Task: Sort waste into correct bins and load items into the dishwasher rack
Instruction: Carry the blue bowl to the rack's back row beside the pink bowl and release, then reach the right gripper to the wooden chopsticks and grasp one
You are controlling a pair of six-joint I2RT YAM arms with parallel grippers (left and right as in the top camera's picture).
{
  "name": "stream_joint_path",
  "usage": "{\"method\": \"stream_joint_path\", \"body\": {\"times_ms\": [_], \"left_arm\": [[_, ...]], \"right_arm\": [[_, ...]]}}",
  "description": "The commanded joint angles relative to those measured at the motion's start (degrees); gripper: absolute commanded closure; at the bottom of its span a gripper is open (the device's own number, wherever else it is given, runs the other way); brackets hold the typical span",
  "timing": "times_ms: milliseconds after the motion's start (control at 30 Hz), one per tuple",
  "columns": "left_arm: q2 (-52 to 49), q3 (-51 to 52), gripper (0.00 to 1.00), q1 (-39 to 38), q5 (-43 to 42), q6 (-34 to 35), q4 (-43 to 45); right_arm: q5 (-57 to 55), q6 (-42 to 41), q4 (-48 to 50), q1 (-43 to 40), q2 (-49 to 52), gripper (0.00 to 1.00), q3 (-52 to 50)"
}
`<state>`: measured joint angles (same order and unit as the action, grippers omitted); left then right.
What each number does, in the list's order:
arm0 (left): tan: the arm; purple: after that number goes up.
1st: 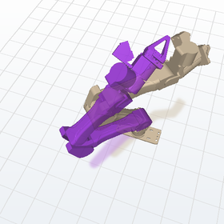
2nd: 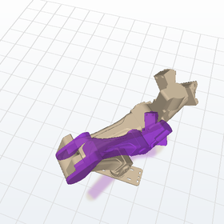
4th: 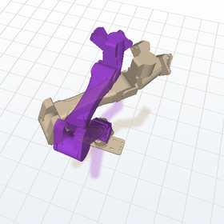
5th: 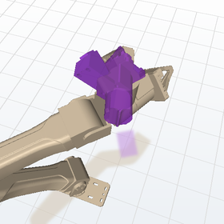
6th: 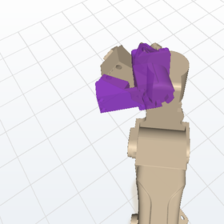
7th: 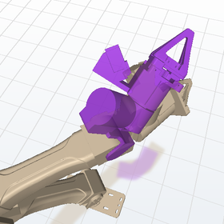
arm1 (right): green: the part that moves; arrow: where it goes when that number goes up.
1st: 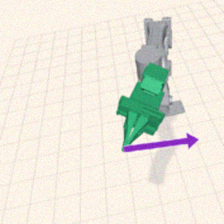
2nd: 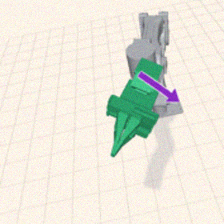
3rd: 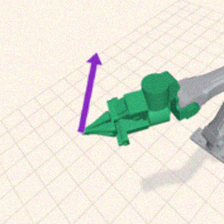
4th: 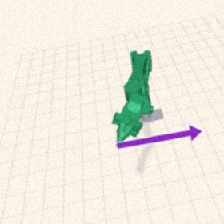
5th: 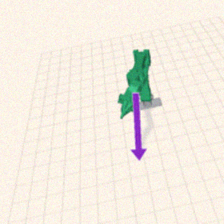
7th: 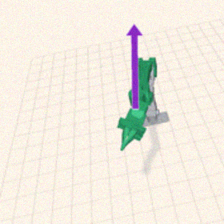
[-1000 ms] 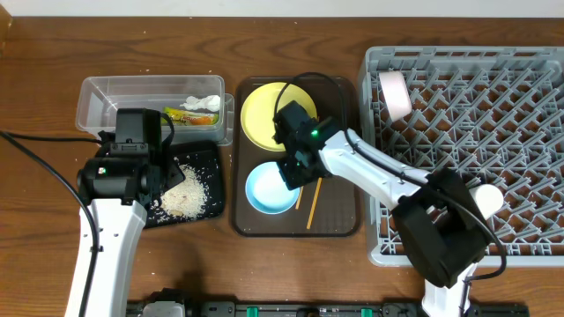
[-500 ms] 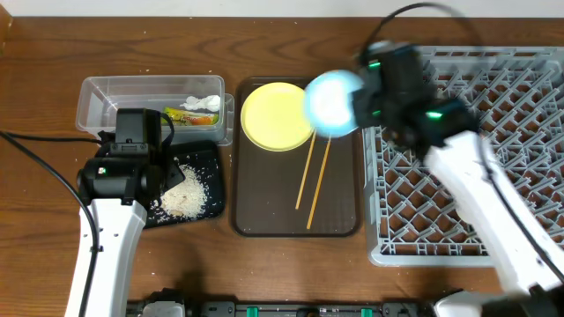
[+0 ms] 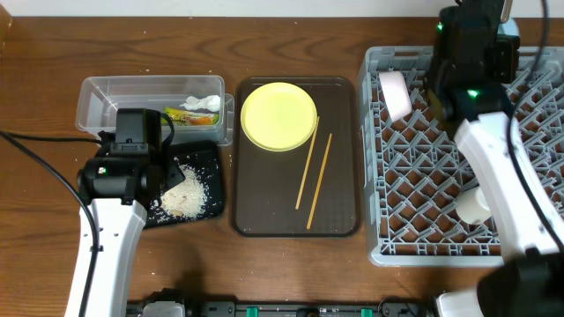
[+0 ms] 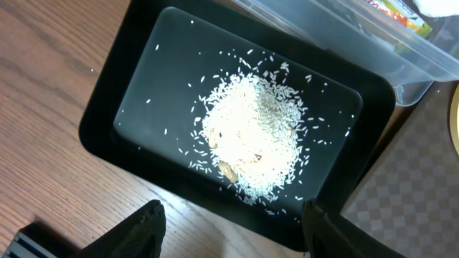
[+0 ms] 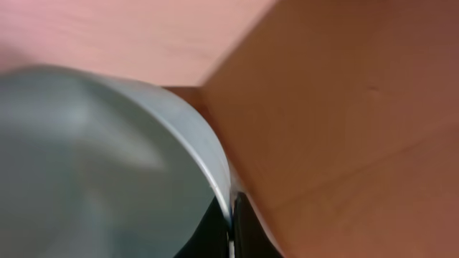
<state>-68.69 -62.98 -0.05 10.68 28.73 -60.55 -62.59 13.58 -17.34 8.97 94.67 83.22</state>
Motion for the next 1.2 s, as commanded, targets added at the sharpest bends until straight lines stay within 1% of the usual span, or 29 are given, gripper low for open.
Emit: {"method": "stream_joint_path", "body": {"times_ms": [0, 367, 500, 600, 700, 800, 900, 1000, 1033, 1067, 1100, 1167], "left_arm": [[-0.2, 0.1, 0.36, 0.3, 0.3, 0.7, -0.3], [-0.2, 0.1, 0.36, 0.3, 0.3, 0.7, -0.3], [-0.2, 0.1, 0.36, 0.3, 0.3, 0.7, -0.3], [-0.2, 0.1, 0.36, 0.3, 0.3, 0.7, -0.2], [-0.2, 0.1, 0.36, 0.3, 0.3, 0.7, -0.3], [-0.2, 0.1, 0.36, 0.3, 0.3, 0.7, -0.3], [-0.2, 0.1, 0.36, 0.3, 0.3, 0.7, -0.3], [-0.2, 0.1, 0.36, 0.3, 0.3, 0.7, -0.3], [-0.2, 0.1, 0.36, 0.3, 0.3, 0.7, -0.3], [-0.2, 0.1, 0.36, 0.3, 0.3, 0.7, -0.3], [-0.2, 0.1, 0.36, 0.3, 0.3, 0.7, -0.3], [-0.2, 0.1, 0.36, 0.3, 0.3, 0.7, -0.3]], "right_arm": [[-14.2, 7.1, 2.9, -1.4, 4.8, 0.99, 0.3], [-13.7, 7.9, 3.0, -0.6, 16.4, 0.99, 0.3], [-13.3, 7.6, 3.0, 0.2, 18.9, 0.99, 0.3], [-10.7, 7.0, 2.4, 1.5, 19.8, 0.99, 0.3], [-7.7, 3.3, 0.8, 3.0, 20.0, 0.99, 0.3], [-1.4, -0.3, -2.5, 4.5, 20.0, 0.99, 0.3], [5.2, -7.5, -7.8, 5.6, 20.0, 0.94, 0.3], [9.6, -14.9, -12.9, 5.8, 20.0, 0.92, 0.3], [11.7, -17.8, -14.9, 5.8, 20.0, 0.89, 0.3], [13.1, -19.6, -16.3, 5.8, 19.9, 0.83, 0.3], [14.4, -21.3, -17.7, 5.8, 19.7, 0.75, 0.3], [16.7, -24.3, -20.5, 5.8, 19.0, 0.52, 0.3]]}}
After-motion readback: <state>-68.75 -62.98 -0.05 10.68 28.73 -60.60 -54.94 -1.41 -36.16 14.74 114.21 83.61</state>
